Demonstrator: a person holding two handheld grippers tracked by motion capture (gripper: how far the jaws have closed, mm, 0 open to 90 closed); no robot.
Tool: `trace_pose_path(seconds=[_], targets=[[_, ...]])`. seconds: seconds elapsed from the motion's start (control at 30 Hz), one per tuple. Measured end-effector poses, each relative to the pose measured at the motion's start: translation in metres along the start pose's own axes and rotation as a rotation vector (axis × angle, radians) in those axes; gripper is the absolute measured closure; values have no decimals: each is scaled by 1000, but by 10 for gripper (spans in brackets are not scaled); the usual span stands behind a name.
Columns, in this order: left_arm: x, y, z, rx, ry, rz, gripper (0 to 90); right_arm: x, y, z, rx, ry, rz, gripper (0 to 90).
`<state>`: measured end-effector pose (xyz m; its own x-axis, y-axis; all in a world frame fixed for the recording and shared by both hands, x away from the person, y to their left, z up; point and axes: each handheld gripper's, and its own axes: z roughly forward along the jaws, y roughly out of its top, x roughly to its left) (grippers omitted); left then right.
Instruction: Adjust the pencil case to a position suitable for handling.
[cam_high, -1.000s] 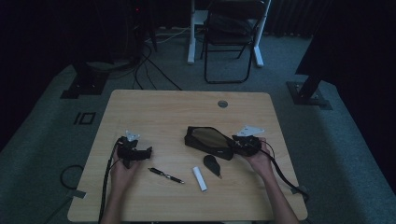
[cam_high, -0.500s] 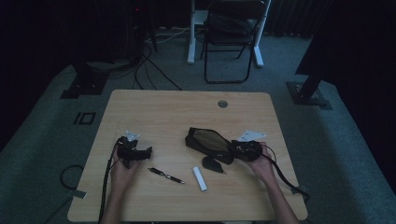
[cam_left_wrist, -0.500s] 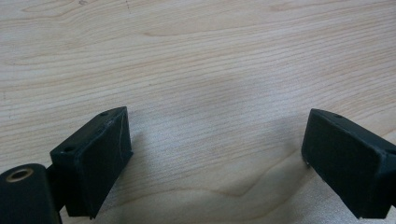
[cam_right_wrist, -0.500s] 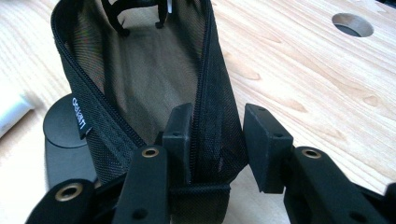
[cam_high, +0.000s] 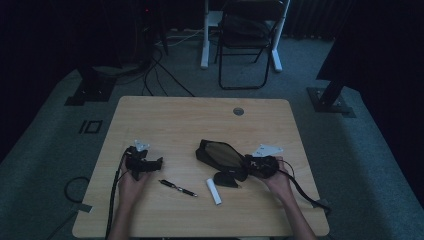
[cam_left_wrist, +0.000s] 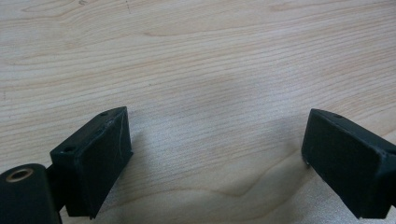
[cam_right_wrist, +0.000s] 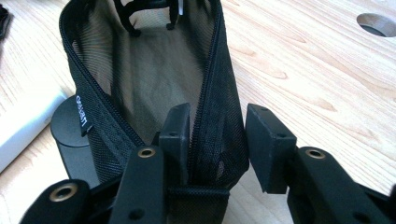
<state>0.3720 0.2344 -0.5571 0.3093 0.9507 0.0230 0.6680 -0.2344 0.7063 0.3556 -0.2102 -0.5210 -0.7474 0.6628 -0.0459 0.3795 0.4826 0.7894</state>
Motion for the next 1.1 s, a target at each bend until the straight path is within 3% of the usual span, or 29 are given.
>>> trace_pose_path(seconds=[0.43,0.77,1.1], targets=[[0,0,0,0,0,0,85,6,9,-14,-47,-24,10,515],[0,0,0,0,0,0,85,25,23,-32,-97,-20,-31,516],[0,0,0,0,0,0,85,39,28,-44,-125,-29,-33,493]])
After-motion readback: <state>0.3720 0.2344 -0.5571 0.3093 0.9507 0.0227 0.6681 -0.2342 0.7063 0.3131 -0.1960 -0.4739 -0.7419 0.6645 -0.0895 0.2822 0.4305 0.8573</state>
